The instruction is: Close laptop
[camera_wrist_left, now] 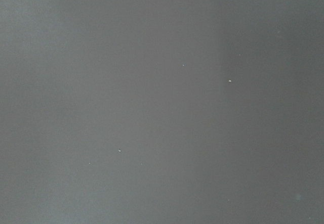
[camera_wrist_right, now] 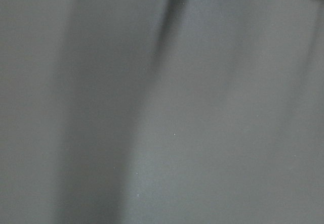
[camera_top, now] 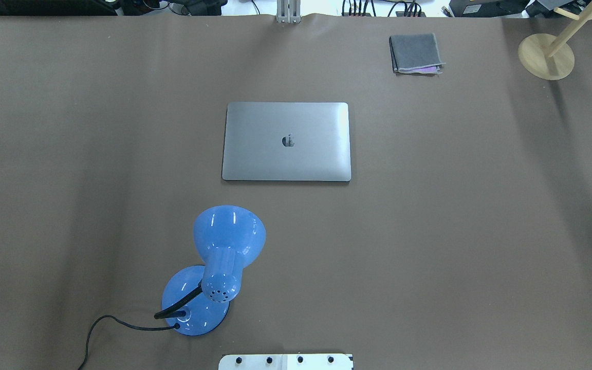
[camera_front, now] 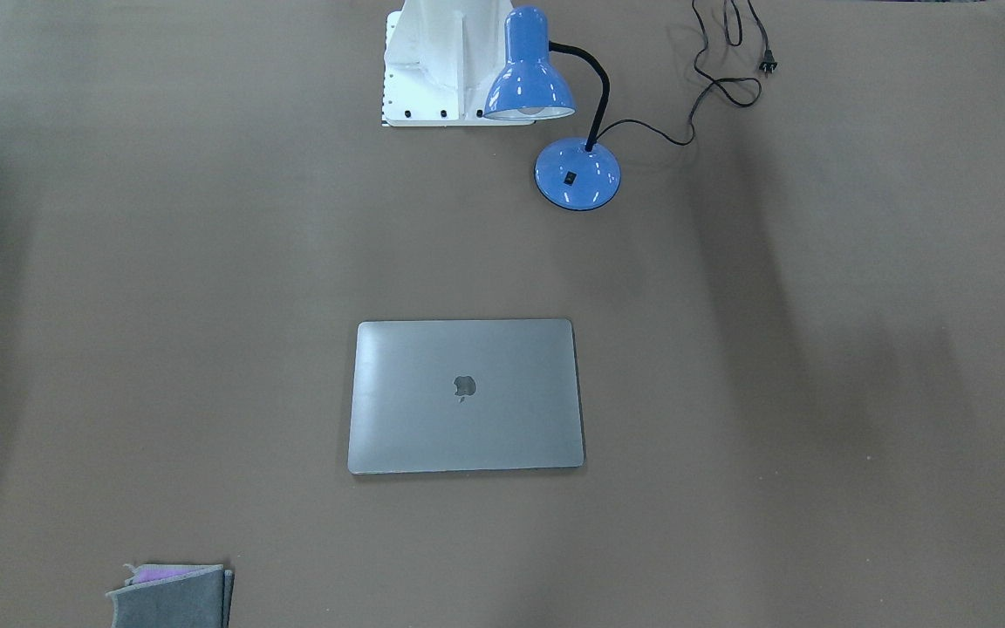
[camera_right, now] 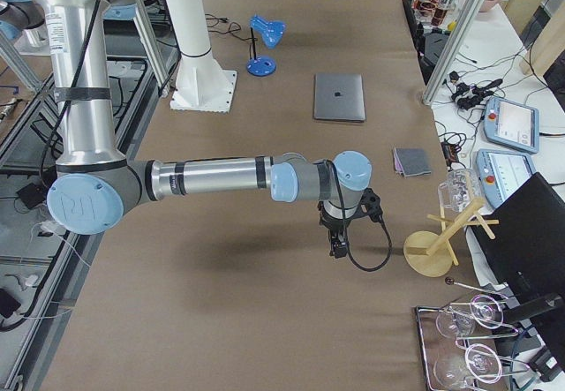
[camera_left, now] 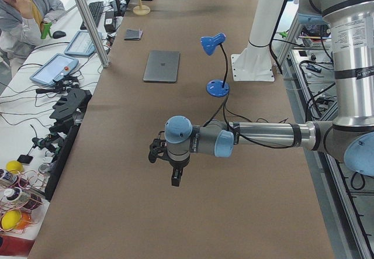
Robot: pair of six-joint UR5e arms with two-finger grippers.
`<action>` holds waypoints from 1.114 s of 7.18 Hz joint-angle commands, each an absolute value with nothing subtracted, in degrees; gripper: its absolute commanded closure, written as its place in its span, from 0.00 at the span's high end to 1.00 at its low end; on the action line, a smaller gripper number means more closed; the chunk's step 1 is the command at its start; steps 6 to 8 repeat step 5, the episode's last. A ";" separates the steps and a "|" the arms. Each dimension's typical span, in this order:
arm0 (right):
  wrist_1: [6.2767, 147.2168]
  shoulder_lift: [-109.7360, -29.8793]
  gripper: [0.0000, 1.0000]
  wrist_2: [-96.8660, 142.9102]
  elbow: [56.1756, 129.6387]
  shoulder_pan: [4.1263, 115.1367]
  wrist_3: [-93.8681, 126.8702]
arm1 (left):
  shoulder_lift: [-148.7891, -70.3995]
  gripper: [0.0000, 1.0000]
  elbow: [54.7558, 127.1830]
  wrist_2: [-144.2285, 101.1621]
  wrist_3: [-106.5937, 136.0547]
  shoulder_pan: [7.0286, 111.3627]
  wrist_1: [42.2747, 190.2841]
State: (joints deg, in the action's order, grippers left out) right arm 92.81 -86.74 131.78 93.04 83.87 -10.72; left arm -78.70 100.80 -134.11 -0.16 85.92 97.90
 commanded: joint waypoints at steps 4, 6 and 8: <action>92.90 -87.10 1.00 131.74 93.34 83.14 -17.31 | -78.05 0.98 101.25 -134.30 -0.09 86.74 98.00; 93.25 -87.36 1.00 132.53 93.34 83.14 -16.44 | -78.31 0.98 101.25 -134.30 -0.09 87.62 98.00; 93.25 -87.36 1.00 132.53 93.34 83.14 -16.44 | -78.31 0.98 101.25 -134.30 -0.09 87.62 98.00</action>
